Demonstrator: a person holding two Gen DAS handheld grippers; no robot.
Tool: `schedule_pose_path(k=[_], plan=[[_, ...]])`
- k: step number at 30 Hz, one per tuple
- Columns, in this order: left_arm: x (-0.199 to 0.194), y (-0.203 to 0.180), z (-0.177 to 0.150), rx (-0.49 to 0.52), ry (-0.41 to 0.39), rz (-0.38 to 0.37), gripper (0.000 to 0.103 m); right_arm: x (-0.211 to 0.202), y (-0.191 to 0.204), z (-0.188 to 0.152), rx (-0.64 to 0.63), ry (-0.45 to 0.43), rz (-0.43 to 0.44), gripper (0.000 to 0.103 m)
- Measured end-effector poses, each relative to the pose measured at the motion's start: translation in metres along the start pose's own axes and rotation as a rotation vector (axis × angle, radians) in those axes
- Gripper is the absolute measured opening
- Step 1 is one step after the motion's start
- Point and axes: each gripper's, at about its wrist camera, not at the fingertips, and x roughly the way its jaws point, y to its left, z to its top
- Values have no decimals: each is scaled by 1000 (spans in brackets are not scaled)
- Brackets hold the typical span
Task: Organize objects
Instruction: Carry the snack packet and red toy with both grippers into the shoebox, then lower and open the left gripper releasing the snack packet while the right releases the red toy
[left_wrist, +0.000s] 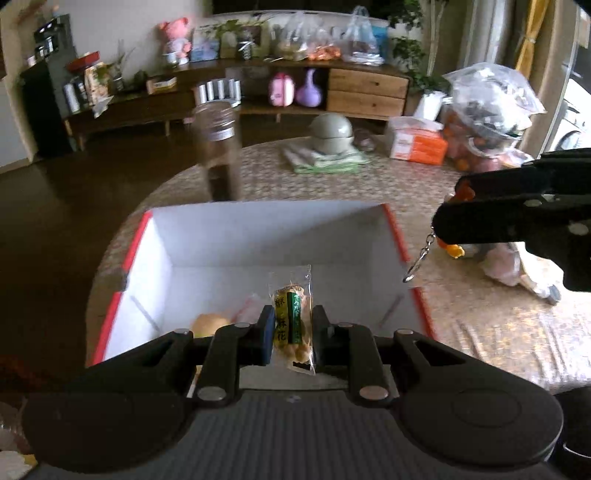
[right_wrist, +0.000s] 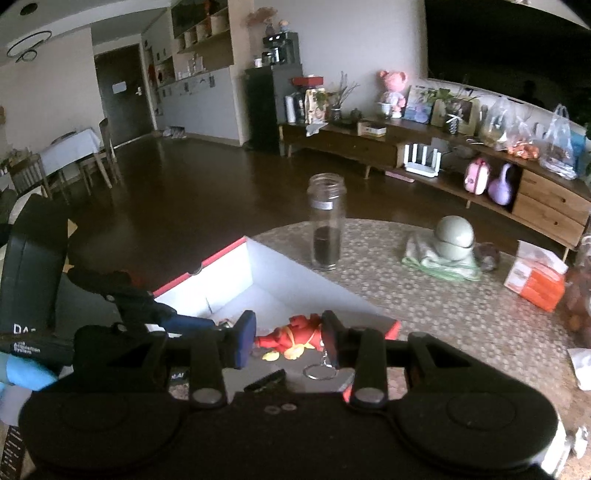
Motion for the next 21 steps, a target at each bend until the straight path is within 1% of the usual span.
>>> schedule_pose_path(k=[4,7,11,15,21], plan=[[13,19,-4,-12,23,20,20,24,7,0,-19,32,-11,38],[25,28,-7,-9,41,26,20,47,7,-1,-19,71,-27,38],[44,29,-12,40,79,45,20,76,2,-7,-1,133,-47,38],[59,25,-16,84,114,40,20,98,0,-15,-3,189,-71,39],[78,21,-20,121,162,42,20,114,5,-26,-36,236,-89,39]])
